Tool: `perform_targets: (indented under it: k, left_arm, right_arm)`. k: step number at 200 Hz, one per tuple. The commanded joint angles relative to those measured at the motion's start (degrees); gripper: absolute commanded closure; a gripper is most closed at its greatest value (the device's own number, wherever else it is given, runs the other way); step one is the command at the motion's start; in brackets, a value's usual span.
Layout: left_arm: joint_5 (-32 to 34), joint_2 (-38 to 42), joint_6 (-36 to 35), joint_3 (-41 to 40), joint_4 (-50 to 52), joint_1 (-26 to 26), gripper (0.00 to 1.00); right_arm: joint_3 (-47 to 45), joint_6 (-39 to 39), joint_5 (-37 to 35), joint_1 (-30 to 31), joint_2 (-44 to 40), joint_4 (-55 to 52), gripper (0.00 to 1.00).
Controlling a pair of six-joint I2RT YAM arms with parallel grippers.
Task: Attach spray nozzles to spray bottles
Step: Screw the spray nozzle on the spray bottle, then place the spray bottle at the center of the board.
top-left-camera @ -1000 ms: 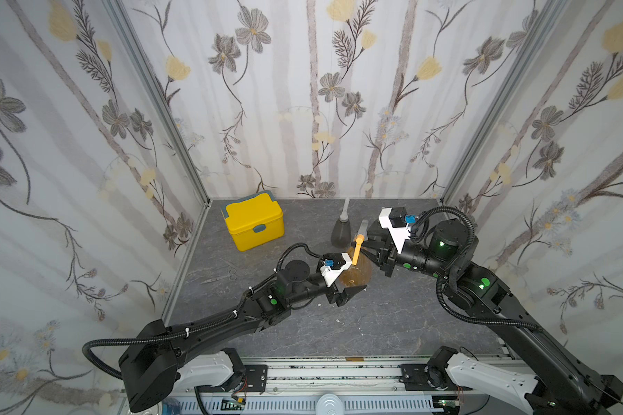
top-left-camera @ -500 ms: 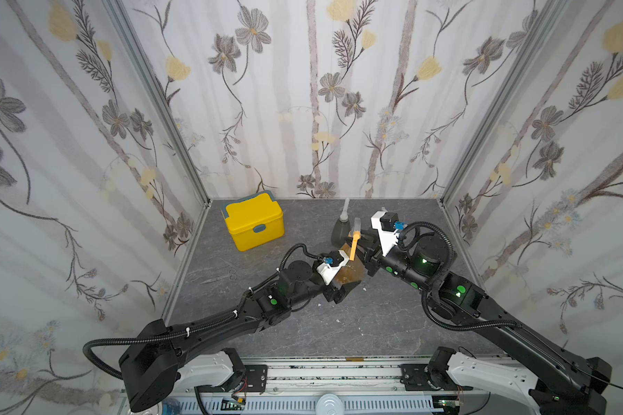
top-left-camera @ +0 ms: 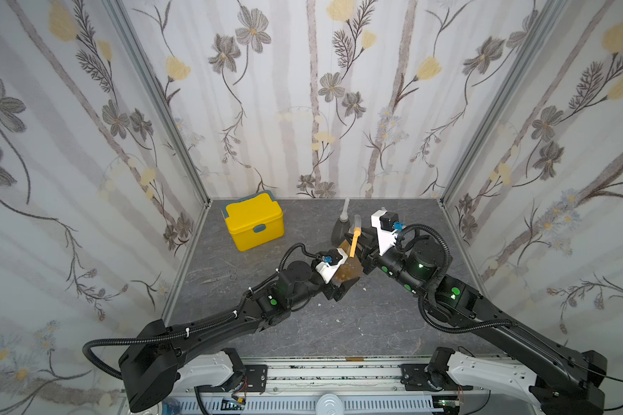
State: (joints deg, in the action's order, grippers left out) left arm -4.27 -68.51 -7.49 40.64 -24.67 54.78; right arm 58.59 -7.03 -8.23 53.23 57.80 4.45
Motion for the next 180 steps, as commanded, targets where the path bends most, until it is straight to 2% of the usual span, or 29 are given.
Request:
perform_targets:
  k: [1,18,72,122,146,163,180]
  left_arm:
    - [2.5,0.6,-1.1,0.1,-9.9,0.1,0.24]
    - [3.1,0.6,-1.0,0.2,-10.0,0.1,0.21]
    - [2.0,1.7,-2.5,0.7,-8.3,0.0,0.0]
    - [1.5,2.1,-4.7,3.4,-3.5,0.1,0.0]
    - [4.7,3.9,-3.8,4.9,1.5,0.1,0.0]
    - [9.7,8.2,-1.0,4.3,5.2,0.1,0.0]
    - [17.2,15.4,3.7,-0.5,5.2,0.1,0.0]
  right_arm:
    - [-1.0,-1.1,-4.5,1.2,0.8,-2.2,1.0]
    - [-1.9,-1.5,-5.2,1.8,0.8,-0.6,1.0]
    - [-0.3,0.2,-8.0,2.0,-0.1,0.0,1.0]
    - [3.2,4.0,-13.4,1.9,-0.2,1.4,1.0]
    - [5.8,7.0,-15.3,1.3,2.1,4.9,1.0]
    - [6.0,7.9,-13.8,0.9,4.2,9.4,1.0]
    - [4.9,8.3,-11.1,0.6,7.1,15.2,1.0]
